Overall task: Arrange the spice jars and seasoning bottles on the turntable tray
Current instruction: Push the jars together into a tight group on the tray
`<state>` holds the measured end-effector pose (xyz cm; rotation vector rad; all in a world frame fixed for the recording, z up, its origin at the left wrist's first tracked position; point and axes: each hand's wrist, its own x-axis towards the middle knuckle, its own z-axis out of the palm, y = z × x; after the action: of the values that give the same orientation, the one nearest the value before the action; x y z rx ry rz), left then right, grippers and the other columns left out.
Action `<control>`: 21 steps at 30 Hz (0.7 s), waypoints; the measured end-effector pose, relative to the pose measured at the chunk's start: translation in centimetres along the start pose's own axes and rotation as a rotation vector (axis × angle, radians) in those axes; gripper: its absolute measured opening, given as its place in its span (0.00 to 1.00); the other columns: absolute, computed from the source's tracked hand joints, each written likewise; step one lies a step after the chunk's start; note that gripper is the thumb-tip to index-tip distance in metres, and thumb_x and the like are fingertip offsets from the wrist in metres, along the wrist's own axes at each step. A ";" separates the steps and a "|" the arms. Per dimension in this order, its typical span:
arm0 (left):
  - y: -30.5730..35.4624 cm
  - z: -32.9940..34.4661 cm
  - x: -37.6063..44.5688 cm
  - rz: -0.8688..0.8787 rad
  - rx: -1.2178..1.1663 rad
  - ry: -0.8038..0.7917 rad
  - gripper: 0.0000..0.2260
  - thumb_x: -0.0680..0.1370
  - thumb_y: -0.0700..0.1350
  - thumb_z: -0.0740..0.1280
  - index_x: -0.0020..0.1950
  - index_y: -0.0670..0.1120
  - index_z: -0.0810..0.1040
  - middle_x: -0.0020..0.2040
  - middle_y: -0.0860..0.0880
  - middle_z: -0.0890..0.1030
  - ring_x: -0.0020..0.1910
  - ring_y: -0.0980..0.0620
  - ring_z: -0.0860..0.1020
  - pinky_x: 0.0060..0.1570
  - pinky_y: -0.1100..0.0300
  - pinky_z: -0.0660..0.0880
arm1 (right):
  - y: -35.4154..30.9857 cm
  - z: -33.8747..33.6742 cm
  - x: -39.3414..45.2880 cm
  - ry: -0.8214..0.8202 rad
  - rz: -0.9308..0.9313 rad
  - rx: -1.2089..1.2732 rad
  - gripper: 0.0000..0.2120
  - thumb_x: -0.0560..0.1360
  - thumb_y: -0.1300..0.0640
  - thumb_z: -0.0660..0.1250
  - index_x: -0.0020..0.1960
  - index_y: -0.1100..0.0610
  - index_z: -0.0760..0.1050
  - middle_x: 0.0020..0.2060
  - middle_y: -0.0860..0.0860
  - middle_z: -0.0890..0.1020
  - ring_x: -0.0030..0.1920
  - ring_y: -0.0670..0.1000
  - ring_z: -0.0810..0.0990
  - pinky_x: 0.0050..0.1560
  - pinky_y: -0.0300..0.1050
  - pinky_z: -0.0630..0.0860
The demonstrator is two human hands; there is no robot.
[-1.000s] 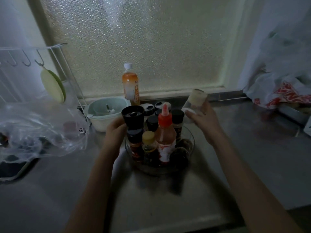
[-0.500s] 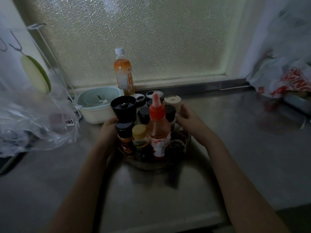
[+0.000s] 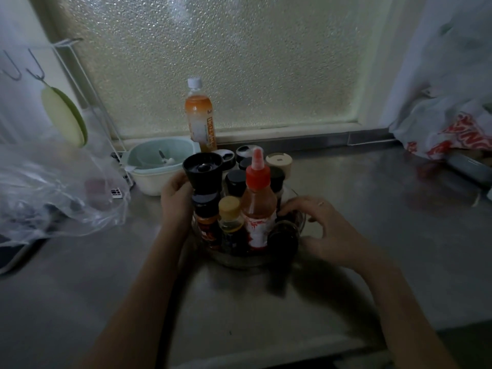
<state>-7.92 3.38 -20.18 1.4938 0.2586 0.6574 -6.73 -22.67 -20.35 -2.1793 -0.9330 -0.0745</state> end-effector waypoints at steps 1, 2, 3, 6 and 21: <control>0.2 0.0 -0.1 0.053 -0.007 0.022 0.09 0.76 0.34 0.58 0.40 0.42 0.76 0.34 0.50 0.80 0.36 0.55 0.77 0.36 0.63 0.73 | 0.3 0.3 -0.4 -0.023 -0.001 -0.041 0.21 0.63 0.53 0.66 0.56 0.42 0.74 0.56 0.35 0.74 0.58 0.39 0.70 0.56 0.25 0.61; 0.2 0.2 0.0 0.078 -0.040 0.010 0.08 0.76 0.36 0.58 0.42 0.42 0.76 0.37 0.46 0.79 0.39 0.52 0.75 0.38 0.62 0.73 | 0.4 0.4 -0.6 -0.031 -0.003 -0.069 0.23 0.63 0.50 0.67 0.57 0.40 0.72 0.57 0.33 0.72 0.60 0.42 0.69 0.60 0.28 0.61; 0.3 0.3 -0.1 0.112 -0.055 0.000 0.08 0.76 0.37 0.58 0.43 0.42 0.76 0.39 0.45 0.78 0.41 0.51 0.75 0.39 0.61 0.73 | 0.5 0.4 -0.7 -0.030 -0.002 -0.087 0.24 0.63 0.48 0.68 0.58 0.40 0.71 0.57 0.33 0.71 0.61 0.44 0.69 0.62 0.32 0.62; 0.4 0.3 -0.9 0.146 -0.069 0.007 0.11 0.79 0.35 0.55 0.43 0.42 0.76 0.37 0.49 0.79 0.40 0.55 0.76 0.39 0.65 0.74 | 0.2 0.0 -0.8 -0.036 -0.015 -0.106 0.25 0.63 0.48 0.70 0.59 0.41 0.71 0.59 0.37 0.74 0.62 0.46 0.70 0.64 0.36 0.64; 9.2 3.5 -4.3 0.628 0.889 -0.341 0.20 0.70 0.67 0.62 0.52 0.53 0.76 0.45 0.56 0.75 0.43 0.57 0.74 0.42 0.61 0.72 | -2.3 1.5 -0.1 0.329 0.087 0.151 0.14 0.72 0.55 0.72 0.55 0.48 0.74 0.44 0.38 0.78 0.40 0.32 0.77 0.41 0.28 0.72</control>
<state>-11.70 -2.39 -11.97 2.5584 -0.2403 0.8061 -8.56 -20.70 -20.02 -1.9879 -0.6356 -0.3019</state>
